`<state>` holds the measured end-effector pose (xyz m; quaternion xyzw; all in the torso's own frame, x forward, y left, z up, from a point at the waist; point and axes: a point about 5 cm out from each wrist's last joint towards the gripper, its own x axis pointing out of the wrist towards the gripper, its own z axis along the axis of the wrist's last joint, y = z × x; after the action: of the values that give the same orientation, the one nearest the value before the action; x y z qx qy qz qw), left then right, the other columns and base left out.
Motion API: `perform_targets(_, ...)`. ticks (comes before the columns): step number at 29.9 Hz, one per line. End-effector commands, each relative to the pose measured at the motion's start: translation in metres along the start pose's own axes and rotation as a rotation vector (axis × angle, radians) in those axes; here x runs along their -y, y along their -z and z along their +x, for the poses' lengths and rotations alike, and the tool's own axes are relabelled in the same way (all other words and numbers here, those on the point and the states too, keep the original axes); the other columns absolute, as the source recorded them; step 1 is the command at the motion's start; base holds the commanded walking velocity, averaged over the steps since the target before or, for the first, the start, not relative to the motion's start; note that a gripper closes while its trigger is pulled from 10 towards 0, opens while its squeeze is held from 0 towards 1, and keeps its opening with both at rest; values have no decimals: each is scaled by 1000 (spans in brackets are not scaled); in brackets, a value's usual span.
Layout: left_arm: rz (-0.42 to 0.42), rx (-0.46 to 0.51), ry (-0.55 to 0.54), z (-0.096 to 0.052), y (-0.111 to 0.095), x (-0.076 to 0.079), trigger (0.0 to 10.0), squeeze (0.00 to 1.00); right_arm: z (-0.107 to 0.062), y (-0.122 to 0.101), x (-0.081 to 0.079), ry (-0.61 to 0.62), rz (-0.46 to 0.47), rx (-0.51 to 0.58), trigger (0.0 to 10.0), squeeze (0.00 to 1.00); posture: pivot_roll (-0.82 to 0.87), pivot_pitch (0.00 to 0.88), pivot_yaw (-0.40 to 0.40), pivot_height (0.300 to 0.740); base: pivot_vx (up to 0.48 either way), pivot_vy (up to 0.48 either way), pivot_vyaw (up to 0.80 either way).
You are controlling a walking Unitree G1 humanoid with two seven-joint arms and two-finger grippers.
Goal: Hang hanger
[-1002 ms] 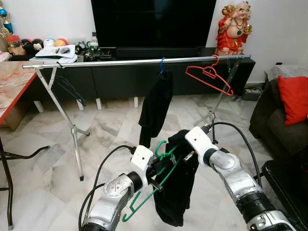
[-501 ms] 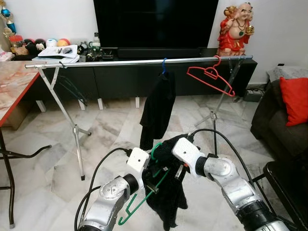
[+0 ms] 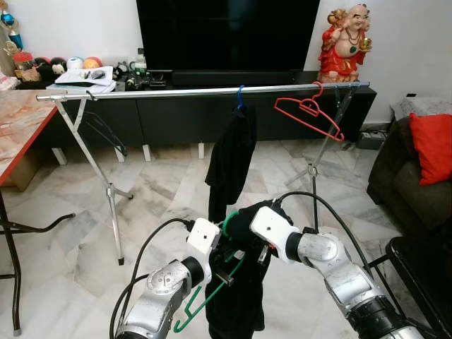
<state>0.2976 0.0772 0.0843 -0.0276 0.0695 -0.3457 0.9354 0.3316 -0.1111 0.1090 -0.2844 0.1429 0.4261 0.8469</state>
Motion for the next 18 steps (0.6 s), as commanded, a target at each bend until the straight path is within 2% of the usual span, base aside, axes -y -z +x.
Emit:
perform_targets(1, 12, 79, 7, 6, -18, 1, 10000, 0, 2, 1, -5, -21, -5, -18, 10000, 1000, 107, 0, -39, 740, 0, 0, 0)
perform_targets(16, -25, 109, -22, 6, -22, -3, 10000, 0, -1, 14, -19, -92, -48, -107, 10000, 1000, 102, 0, -40, 740, 0, 0, 0)
perform_targets(18, -24, 103, -14, 6, -22, -3, 10000, 0, -6, 18, -18, -104, -75, -128, 10000, 1000, 102, 0, -40, 740, 0, 0, 0)
